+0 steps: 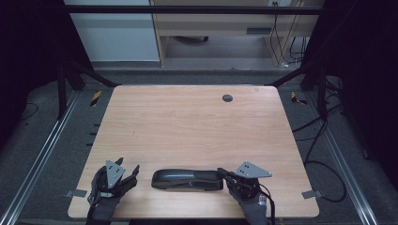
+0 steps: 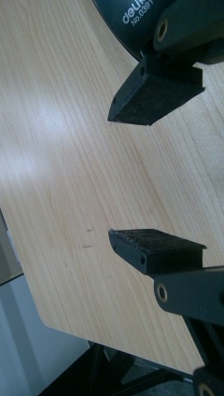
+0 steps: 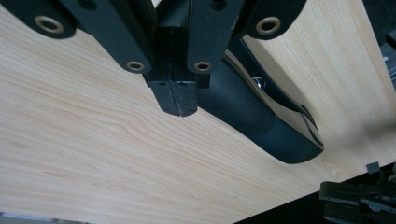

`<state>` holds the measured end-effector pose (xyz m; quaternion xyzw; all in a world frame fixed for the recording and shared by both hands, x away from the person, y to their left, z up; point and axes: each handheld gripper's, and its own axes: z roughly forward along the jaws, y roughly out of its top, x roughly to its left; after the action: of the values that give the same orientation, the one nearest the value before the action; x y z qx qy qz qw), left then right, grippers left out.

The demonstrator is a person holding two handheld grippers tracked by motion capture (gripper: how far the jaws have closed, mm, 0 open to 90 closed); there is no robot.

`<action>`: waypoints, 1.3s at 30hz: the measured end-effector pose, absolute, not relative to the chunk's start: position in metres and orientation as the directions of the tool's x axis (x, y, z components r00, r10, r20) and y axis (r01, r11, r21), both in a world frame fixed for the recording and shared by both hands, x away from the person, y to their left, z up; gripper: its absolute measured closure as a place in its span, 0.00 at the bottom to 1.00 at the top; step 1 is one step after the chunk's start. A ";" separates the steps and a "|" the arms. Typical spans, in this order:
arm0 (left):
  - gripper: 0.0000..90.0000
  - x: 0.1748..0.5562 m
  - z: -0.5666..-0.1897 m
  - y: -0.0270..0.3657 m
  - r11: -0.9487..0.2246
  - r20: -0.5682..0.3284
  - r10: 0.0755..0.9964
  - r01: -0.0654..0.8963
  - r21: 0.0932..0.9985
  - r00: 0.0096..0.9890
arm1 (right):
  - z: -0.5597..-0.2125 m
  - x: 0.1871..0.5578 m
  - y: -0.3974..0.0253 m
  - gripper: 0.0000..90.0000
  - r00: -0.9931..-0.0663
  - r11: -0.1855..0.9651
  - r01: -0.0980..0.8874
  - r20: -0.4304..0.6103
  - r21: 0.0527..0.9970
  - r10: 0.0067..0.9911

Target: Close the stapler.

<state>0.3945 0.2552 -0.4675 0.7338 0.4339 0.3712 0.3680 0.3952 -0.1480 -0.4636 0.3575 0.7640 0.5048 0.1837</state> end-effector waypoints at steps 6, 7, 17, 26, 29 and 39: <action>0.40 0.395 -0.467 0.256 -0.353 0.225 0.910 0.367 0.861 0.348 | -0.464 0.395 -0.148 1.00 -0.677 0.239 0.352 0.071 0.905 0.732; 0.40 0.395 -0.467 0.256 -0.352 0.224 0.910 0.366 0.861 0.348 | -0.464 0.394 -0.148 1.00 -0.677 0.241 0.351 0.068 0.905 0.732; 0.40 0.395 -0.467 0.256 -0.354 0.223 0.909 0.371 0.859 0.352 | -0.466 0.395 -0.148 1.00 -0.678 0.244 0.357 0.071 0.902 0.732; 0.39 0.396 -0.468 0.257 -0.353 0.219 0.909 0.375 0.857 0.354 | -0.454 0.394 -0.149 0.98 -0.686 0.199 0.330 0.090 0.923 0.722; 0.39 0.396 -0.469 0.257 -0.353 0.220 0.909 0.375 0.857 0.354 | -0.450 0.395 -0.150 0.94 -0.685 0.194 0.329 0.092 0.924 0.723; 0.39 0.396 -0.469 0.260 -0.345 0.213 0.913 0.378 0.859 0.349 | -0.449 0.396 -0.162 0.79 -0.637 0.168 0.311 0.074 0.936 0.767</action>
<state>0.3960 0.2604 -0.4686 0.7348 0.4392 0.3644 0.3667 0.3957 -0.1615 -0.4491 0.3674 0.7333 0.5301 0.2152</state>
